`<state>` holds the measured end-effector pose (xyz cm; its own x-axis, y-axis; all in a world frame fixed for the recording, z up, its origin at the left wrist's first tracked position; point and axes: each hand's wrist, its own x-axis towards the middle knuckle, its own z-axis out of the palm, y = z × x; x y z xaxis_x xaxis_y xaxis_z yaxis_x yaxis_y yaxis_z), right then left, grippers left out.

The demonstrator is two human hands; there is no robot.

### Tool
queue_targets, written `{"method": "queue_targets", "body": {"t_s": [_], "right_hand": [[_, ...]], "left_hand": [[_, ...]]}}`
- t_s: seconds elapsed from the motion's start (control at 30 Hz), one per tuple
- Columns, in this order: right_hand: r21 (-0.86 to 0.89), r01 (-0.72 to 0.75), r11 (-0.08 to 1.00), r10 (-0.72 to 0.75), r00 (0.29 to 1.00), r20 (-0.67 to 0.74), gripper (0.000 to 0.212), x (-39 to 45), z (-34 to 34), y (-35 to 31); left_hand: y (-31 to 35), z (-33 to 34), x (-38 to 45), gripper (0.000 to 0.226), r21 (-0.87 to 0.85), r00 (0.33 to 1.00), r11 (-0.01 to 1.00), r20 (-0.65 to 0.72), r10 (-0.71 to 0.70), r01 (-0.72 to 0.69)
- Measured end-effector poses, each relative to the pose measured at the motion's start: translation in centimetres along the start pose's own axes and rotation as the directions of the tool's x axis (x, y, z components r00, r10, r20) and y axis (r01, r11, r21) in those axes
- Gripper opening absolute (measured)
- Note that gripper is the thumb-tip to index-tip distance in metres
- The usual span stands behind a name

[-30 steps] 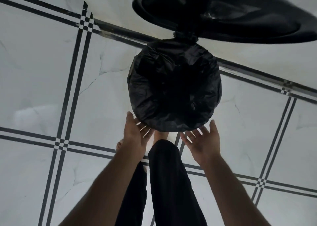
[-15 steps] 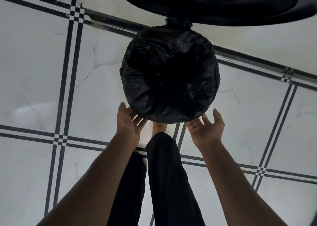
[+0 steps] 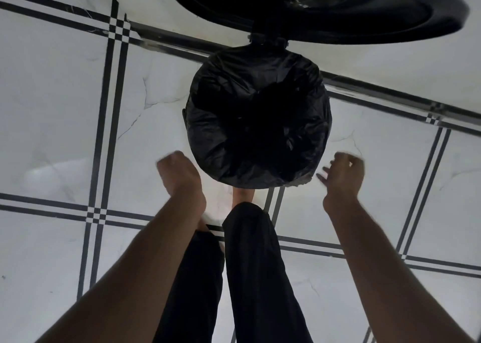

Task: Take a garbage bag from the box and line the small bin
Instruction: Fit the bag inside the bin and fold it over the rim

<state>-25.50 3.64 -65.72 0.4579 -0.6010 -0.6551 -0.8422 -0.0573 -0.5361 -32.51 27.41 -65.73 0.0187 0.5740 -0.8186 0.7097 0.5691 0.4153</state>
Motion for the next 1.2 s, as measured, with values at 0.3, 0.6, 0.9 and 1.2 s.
{"method": "queue_targets", "body": {"t_s": [0.3, 0.6, 0.9, 1.2], "right_hand": [[-0.276, 0.317, 0.907, -0.192, 0.897, 0.398, 0.023, 2.8, 3.4, -7.2], [-0.207, 0.207, 0.956, -0.081, 0.866, 0.494, 0.028, 5.3, 4.9, -9.8], [-0.157, 0.396, 0.905, -0.217, 0.747, 0.629, 0.037, 4.7, 8.9, -12.4], [-0.214, 0.479, 0.851, -0.193, 0.665, 0.722, 0.036, 6.0, 9.9, -13.0]], "left_hand": [[8.0, 3.9, 0.3, 0.034, 0.377, 0.785, 0.691, 0.248, 0.567, -0.617], [10.4, 4.5, 4.2, 0.041, 0.405, 0.844, 0.744, 0.326, 0.426, -0.532], [13.0, 6.7, 3.7, 0.032, 0.403, 0.770, 0.687, 0.516, 0.376, -0.605], [13.8, 8.5, 5.1, 0.051, 0.425, 0.900, 0.834, 0.398, 0.177, -0.352]]}}
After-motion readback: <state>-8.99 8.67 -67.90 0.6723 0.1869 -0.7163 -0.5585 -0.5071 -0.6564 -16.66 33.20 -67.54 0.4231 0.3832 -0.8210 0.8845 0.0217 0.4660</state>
